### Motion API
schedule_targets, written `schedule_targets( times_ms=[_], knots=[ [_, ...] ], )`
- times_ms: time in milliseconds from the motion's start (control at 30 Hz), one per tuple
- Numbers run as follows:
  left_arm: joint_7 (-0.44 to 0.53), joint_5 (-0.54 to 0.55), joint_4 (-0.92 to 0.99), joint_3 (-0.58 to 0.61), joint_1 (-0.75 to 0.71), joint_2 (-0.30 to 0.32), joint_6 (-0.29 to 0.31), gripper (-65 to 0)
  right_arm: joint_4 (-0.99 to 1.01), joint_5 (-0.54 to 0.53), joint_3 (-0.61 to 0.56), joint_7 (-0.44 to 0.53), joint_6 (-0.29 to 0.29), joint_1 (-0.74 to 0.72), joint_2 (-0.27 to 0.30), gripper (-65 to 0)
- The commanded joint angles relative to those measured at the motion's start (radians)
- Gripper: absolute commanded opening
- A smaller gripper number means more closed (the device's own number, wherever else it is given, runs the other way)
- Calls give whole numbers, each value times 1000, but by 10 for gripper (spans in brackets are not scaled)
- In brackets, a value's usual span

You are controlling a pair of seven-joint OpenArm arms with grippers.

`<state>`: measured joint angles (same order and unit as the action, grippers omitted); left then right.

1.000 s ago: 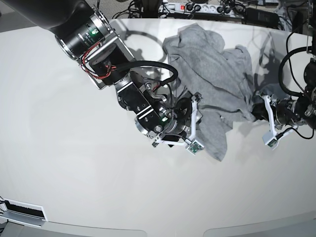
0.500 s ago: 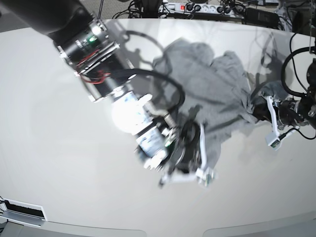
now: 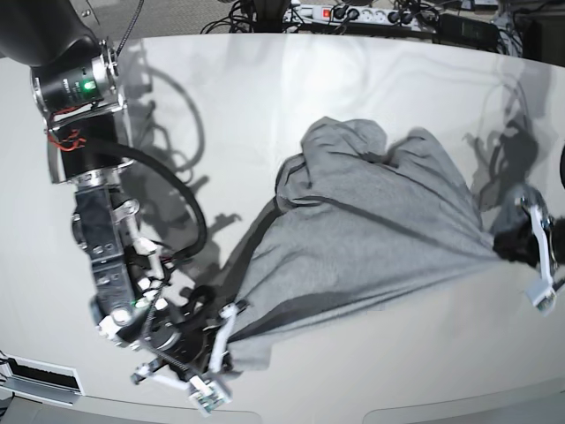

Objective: Layout the t-shirt on the table in an organized manner, then fold the t-shirt properly
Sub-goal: 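Stretch the shirt between both grippers and lay it flat on the table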

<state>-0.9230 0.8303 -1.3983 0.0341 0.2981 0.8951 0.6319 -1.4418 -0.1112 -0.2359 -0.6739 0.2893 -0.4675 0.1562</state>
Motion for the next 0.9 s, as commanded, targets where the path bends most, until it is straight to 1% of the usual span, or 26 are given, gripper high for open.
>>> schedule_targets(
  times_ms=[0, 67, 167, 200, 267, 367, 400, 433, 467, 500, 567, 600, 667, 733, 800, 867],
  knots=[
    [-36, -47, -2, -16, 39, 60, -23, -650, -23, 28, 37, -2, -46, -59, 34, -650],
    [-36, -22, -2, -16, 71, 89, -23, -650, -23, -21, 59, -27, -41, -78, 47, -650],
    [-38, 2, -2, -16, 111, 123, -23, -650, -23, -25, 80, -66, 19, -112, 47, -650],
    [-39, 3, -2, -16, 122, 128, -23, -650, -23, -35, 80, -65, 27, -121, 50, -650],
    [-40, 3, -2, -16, 141, 137, -23, -650, -23, -90, 80, -64, 56, -137, 58, -650],
    [-43, 7, -2, -16, 157, 141, -22, -650, -23, -175, 80, -64, 154, -157, 69, -650],
    [-44, 26, -2, -16, 158, 142, -20, -650, -24, -206, 80, -64, 185, -159, 75, -650],
    [-49, 53, -2, -16, 156, 144, -2, -650, -24, -226, 80, -65, 202, -159, 80, -650],
    [-63, 82, -2, -16, 156, 144, 31, -650, -24, -229, 80, -72, 200, -158, 87, -650],
    [-80, 110, -2, -16, 156, 143, 59, -650, -24, -228, 80, -95, 175, -158, 91, -650],
    [-88, 126, 0, -16, 147, 141, 66, -650, -23, -204, 80, -169, 55, -156, 91, -650],
    [-88, 119, 5, -16, 146, 135, 61, -650, -23, -195, 80, -201, 24, -156, 91, -650],
    [-88, 118, 24, -16, 146, 115, 34, -650, -22, -196, 80, -221, 23, -153, 91, -650],
    [-112, 130, 43, -16, 144, 88, 37, -650, -22, -204, 80, -234, 57, -146, 91, -650],
    [-180, 174, 58, -16, 132, 63, 65, -650, -22, -230, 79, -276, 87, -135, 91, -650],
    [-247, 253, 62, -16, 94, 45, 66, -650, -22, -262, 79, -329, 123, -114, 91, -650]
  ],
)
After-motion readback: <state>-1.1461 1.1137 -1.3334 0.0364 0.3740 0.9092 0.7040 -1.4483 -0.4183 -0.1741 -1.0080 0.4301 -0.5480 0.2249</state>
